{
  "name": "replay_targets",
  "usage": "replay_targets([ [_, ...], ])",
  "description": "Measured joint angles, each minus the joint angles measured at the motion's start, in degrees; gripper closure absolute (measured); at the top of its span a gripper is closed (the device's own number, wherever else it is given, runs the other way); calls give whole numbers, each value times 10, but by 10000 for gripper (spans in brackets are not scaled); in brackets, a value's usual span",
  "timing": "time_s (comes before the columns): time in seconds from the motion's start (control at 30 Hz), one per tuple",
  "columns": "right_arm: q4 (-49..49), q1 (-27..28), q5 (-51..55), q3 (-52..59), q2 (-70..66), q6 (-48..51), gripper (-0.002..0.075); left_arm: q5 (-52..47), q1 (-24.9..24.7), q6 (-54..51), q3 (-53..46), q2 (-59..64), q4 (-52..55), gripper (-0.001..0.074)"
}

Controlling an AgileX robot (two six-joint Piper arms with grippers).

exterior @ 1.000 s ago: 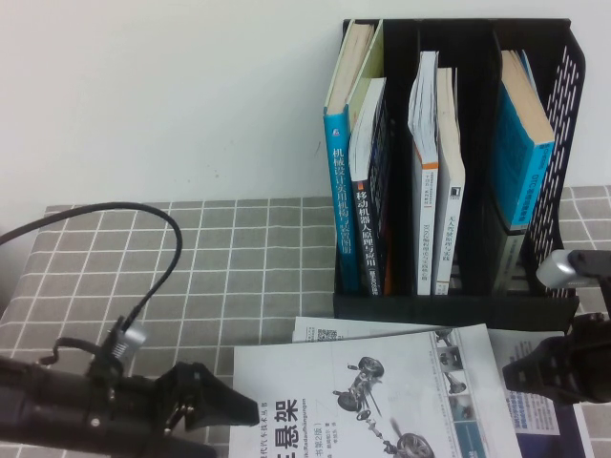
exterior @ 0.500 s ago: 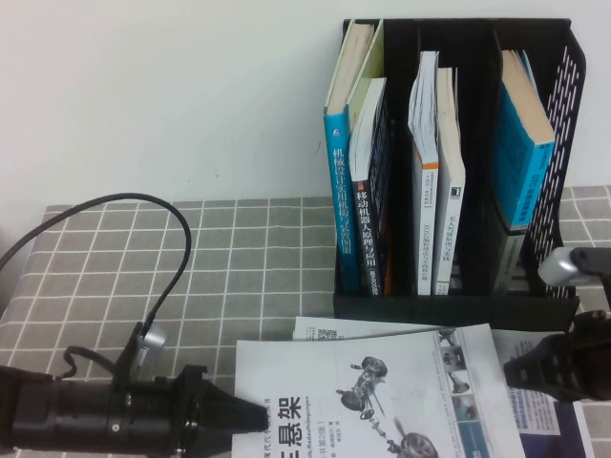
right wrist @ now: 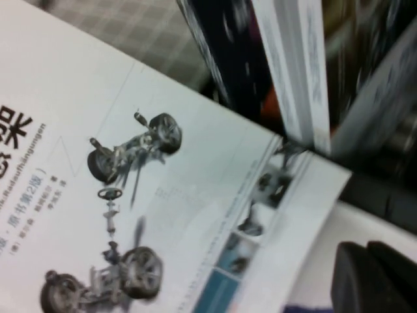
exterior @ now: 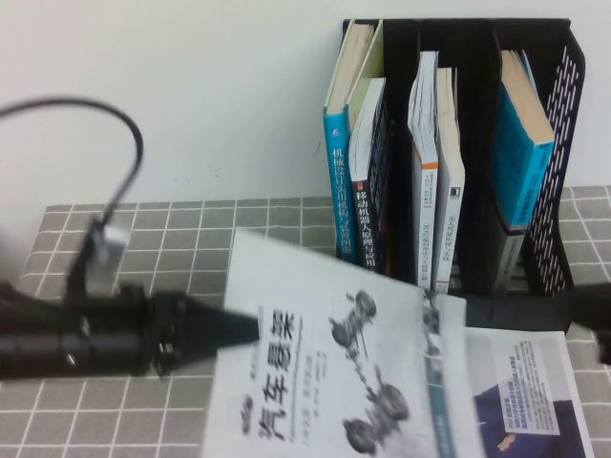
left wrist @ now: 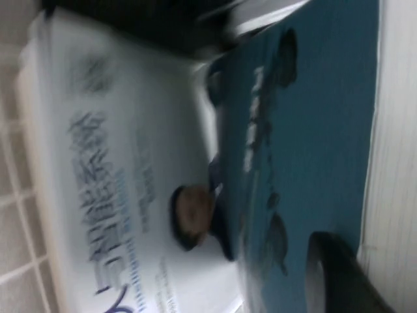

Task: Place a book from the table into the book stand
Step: Pick up the book with your left arm, then place the book on the book shelf

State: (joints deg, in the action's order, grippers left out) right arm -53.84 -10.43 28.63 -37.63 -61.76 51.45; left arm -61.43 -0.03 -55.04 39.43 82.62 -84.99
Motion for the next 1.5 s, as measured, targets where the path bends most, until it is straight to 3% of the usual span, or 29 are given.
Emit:
replay_targets([
  [0.13,22,0,-14,0,74,-34,729,37,-36,130,82,-101,108,618],
  [0.3,112,0,-29,0,132,-122,729,60,-128,246,209,-161,209,618],
  [0.47,306,0,0,0,143,-302,729,118,-248,309,329,-150,254,618],
  [0.67,481,0,86,2,146,-438,729,164,-341,336,460,-66,296,618],
  [0.93,589,0,158,116,273,-591,729,191,-365,380,622,73,403,618],
  [1.17,552,0,164,137,396,-590,729,226,-365,487,728,163,548,618],
  [1.5,549,0,164,138,410,-588,729,282,-368,675,795,230,711,619],
])
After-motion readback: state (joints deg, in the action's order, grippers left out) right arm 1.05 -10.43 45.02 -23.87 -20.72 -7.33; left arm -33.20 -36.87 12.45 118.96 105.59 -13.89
